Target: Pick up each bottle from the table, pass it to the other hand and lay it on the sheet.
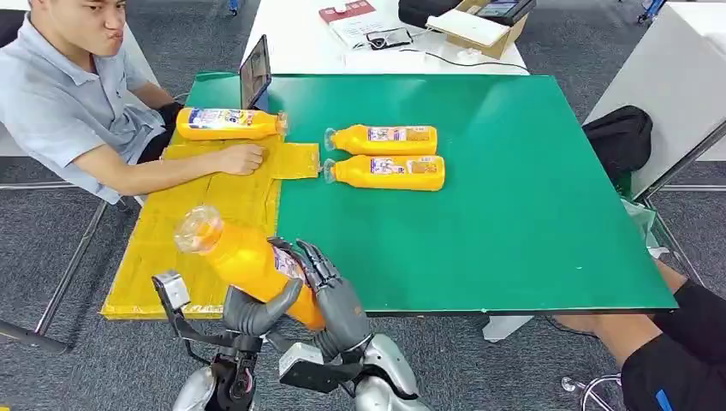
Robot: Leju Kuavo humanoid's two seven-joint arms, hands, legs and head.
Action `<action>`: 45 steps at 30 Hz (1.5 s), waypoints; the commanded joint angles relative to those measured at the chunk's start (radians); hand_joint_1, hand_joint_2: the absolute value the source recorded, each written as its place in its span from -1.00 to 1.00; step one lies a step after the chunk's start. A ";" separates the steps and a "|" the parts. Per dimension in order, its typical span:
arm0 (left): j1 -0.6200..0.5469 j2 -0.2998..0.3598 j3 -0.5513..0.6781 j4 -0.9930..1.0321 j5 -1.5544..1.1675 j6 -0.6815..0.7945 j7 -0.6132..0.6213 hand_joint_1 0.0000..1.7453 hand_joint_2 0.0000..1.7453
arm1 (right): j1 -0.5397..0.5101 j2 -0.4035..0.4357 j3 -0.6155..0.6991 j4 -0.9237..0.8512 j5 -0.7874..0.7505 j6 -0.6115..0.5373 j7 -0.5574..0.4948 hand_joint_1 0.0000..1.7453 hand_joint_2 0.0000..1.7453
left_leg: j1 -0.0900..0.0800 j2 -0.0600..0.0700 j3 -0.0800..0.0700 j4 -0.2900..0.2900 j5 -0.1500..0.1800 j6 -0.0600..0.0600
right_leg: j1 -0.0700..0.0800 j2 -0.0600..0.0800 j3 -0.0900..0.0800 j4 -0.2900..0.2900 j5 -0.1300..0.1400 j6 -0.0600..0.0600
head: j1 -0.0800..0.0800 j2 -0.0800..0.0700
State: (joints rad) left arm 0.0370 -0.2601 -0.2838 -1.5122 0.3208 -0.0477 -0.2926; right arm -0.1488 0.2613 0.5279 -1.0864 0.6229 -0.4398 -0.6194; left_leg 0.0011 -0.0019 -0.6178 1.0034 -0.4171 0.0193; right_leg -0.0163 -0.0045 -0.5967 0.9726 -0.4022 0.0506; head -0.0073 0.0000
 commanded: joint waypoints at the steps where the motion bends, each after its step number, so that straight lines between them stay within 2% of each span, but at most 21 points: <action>1: -0.063 0.002 0.018 0.069 0.006 0.014 0.009 1.00 1.00 | 0.016 -0.014 0.067 -0.040 0.004 -0.011 -0.017 -1.00 -1.00 | 0.001 -0.001 0.004 -0.001 -0.001 -0.001 | 0.001 -0.001 0.004 0.000 -0.001 -0.002 | 0.000 0.000; 3: -0.081 -0.008 0.028 0.101 0.009 0.065 0.013 1.00 1.00 | 0.023 -0.024 0.104 -0.105 0.005 -0.076 -0.074 -1.00 -1.00 | 0.001 -0.001 0.004 0.000 -0.001 -0.001 | 0.001 -0.001 0.004 -0.001 -0.002 -0.002 | 0.000 0.000; 8: -0.148 -0.019 0.074 0.195 0.009 0.120 -0.003 1.00 1.00 | 0.020 -0.040 0.183 -0.234 0.033 -0.166 -0.036 -1.00 -1.00 | 0.000 -0.001 0.002 0.000 -0.001 -0.001 | 0.001 -0.001 0.002 0.000 -0.001 -0.002 | 0.000 0.000; 10: -0.190 -0.009 0.073 0.219 -0.157 0.266 -0.057 1.00 1.00 | 0.013 -0.043 0.189 -0.263 0.010 -0.205 -0.054 -1.00 -1.00 | 0.000 0.000 0.003 -0.001 -0.001 -0.001 | 0.000 0.000 0.003 0.000 -0.001 -0.002 | 0.001 0.000; 14: -0.302 0.068 0.087 0.341 -0.586 0.414 -0.020 1.00 1.00 | -0.004 -0.052 0.166 -0.282 -0.039 -0.198 -0.066 -1.00 -1.00 | 0.000 -0.003 0.002 -0.001 0.001 -0.001 | 0.001 -0.004 0.002 0.000 -0.001 -0.002 | 0.000 0.000; 16: -0.326 0.062 0.163 0.377 -0.641 0.367 -0.032 1.00 1.00 | -0.001 -0.051 0.145 -0.285 -0.044 -0.186 -0.076 -1.00 -1.00 | 0.001 -0.004 0.004 -0.001 0.001 -0.002 | 0.001 -0.004 0.004 0.000 -0.001 -0.003 | 0.001 0.000; 20: -0.316 0.049 0.171 0.368 -0.653 0.360 -0.037 1.00 1.00 | 0.002 -0.050 0.146 -0.282 -0.044 -0.184 -0.078 -1.00 -1.00 | 0.000 -0.001 0.002 -0.001 0.001 -0.002 | 0.000 -0.001 0.003 0.000 0.000 -0.001 | 0.000 0.000; 22: -0.312 0.045 0.171 0.364 -0.658 0.359 -0.038 1.00 1.00 | 0.003 -0.049 0.147 -0.281 -0.043 -0.184 -0.078 -1.00 -1.00 | 0.001 0.000 0.006 -0.001 -0.001 -0.002 | 0.001 0.000 0.006 -0.001 -0.002 -0.003 | 0.000 0.000; 24: -0.349 0.082 0.147 0.420 -0.807 0.412 0.040 1.00 1.00 | 0.002 -0.049 0.140 -0.285 -0.054 -0.183 -0.079 -1.00 -1.00 | 0.000 -0.001 0.003 -0.001 0.000 -0.002 | 0.000 -0.001 0.003 0.000 -0.001 -0.001 | 0.000 0.000; 26: -0.437 0.133 0.170 0.554 -0.962 0.426 0.094 1.00 1.00 | 0.001 -0.053 0.121 -0.296 -0.074 -0.165 -0.079 -1.00 -1.00 | 0.001 -0.002 0.006 0.000 -0.002 -0.002 | 0.001 -0.002 0.007 0.000 -0.003 -0.003 | 0.000 0.000; 29: -0.548 0.183 0.207 0.739 -1.093 0.440 0.122 1.00 1.00 | 0.009 -0.053 0.095 -0.309 -0.098 -0.138 -0.079 -1.00 -1.00 | 0.001 -0.002 0.005 -0.001 0.000 -0.002 | 0.001 -0.002 0.005 0.000 -0.001 -0.002 | 0.000 0.000; 32: -0.657 0.249 0.203 0.931 -1.333 0.488 0.168 1.00 1.00 | 0.014 -0.063 0.092 -0.317 -0.115 -0.111 -0.079 -1.00 -1.00 | 0.001 -0.003 0.005 -0.001 0.001 -0.003 | 0.001 -0.002 0.005 0.000 0.000 -0.003 | 0.001 0.000; 37: -0.749 0.304 0.172 1.107 -1.538 0.370 0.275 1.00 1.00 | 0.007 -0.073 0.100 -0.307 -0.156 -0.087 -0.079 -1.00 -1.00 | 0.002 -0.001 0.004 0.000 0.002 -0.005 | 0.003 -0.002 0.003 0.001 0.001 -0.006 | 0.001 0.000; 40: -0.769 0.331 0.134 1.165 -1.631 0.306 0.345 1.00 1.00 | -0.005 -0.074 0.106 -0.292 -0.181 -0.076 -0.079 -1.00 -1.00 | 0.003 0.003 0.005 -0.001 0.002 -0.004 | 0.003 0.001 0.004 0.001 0.001 -0.005 | 0.000 0.000; 42: -0.766 0.333 0.147 1.172 -1.623 0.295 0.341 0.96 1.00 | -0.007 -0.074 0.108 -0.288 -0.187 -0.075 -0.079 -1.00 -1.00 | 0.003 0.003 0.003 0.000 0.003 -0.004 | 0.003 0.001 0.002 0.001 0.002 -0.005 | 0.000 0.000; 43: -0.760 0.332 0.159 1.172 -1.613 0.297 0.337 0.80 1.00 | -0.006 -0.072 0.107 -0.279 -0.191 -0.076 -0.079 -1.00 -1.00 | 0.003 0.003 0.002 0.000 0.003 -0.004 | 0.003 0.001 0.001 0.001 0.002 -0.005 | 0.000 0.000; 44: -0.756 0.331 0.159 1.173 -1.613 0.298 0.336 0.12 1.00 | -0.005 -0.073 0.108 -0.277 -0.192 -0.074 -0.079 -1.00 -1.00 | 0.003 0.003 0.002 0.000 0.003 -0.004 | 0.003 0.001 0.001 0.001 0.002 -0.005 | 0.000 0.000; 45: -0.746 0.326 0.165 1.166 -1.610 0.302 0.317 -0.76 1.00 | -0.007 -0.073 0.110 -0.271 -0.201 -0.072 -0.079 -1.00 -1.00 | 0.002 0.004 0.005 -0.001 0.002 -0.004 | 0.003 0.002 0.003 0.000 0.002 -0.005 | 0.000 0.000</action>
State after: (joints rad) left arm -0.6279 0.0134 -0.1011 -0.5805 -1.2875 0.2750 0.0298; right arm -0.1390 0.2125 0.6447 -1.3973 0.4463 -0.5219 -0.6985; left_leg 0.0030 -0.0003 -0.6180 1.0034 -0.4132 0.0162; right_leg -0.0142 -0.0041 -0.5971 0.9738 -0.3994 0.0472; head -0.0069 0.0000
